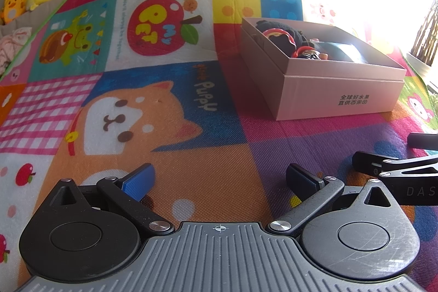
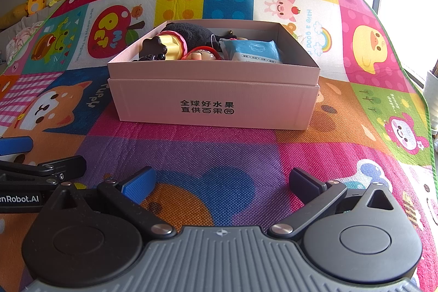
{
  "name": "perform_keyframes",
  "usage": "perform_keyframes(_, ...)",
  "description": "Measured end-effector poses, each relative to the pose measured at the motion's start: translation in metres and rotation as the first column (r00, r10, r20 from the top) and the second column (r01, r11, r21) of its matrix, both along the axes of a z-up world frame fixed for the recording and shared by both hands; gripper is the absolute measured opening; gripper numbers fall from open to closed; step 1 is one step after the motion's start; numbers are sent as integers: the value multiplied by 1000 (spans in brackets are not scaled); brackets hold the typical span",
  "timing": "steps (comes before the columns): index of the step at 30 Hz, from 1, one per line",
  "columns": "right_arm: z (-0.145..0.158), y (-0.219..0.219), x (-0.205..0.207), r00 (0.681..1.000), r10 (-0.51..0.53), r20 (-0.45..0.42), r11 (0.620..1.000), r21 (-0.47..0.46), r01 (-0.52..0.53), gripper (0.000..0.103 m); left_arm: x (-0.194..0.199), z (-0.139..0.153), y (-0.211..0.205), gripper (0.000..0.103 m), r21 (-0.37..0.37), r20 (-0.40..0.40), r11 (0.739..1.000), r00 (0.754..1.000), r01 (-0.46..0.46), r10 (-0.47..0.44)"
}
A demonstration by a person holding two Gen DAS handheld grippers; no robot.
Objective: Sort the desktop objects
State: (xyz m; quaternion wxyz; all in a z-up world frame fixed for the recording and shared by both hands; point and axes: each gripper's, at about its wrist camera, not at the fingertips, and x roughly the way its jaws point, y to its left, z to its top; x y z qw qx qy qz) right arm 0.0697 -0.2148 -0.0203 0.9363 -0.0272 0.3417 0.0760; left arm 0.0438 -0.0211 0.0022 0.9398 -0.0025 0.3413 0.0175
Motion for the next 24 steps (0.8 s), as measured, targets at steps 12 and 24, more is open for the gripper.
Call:
perform_keyframes(12, 0, 0, 0, 1000, 0, 0, 1000, 1, 0, 103, 5, 4, 2, 103, -13, -33, 1000, 999, 9, -9)
perform_keyframes(24, 0, 0, -1, 1000, 0, 0, 1000, 0, 0, 103, 5, 5, 5, 103, -38, -44, 999, 998, 34, -35)
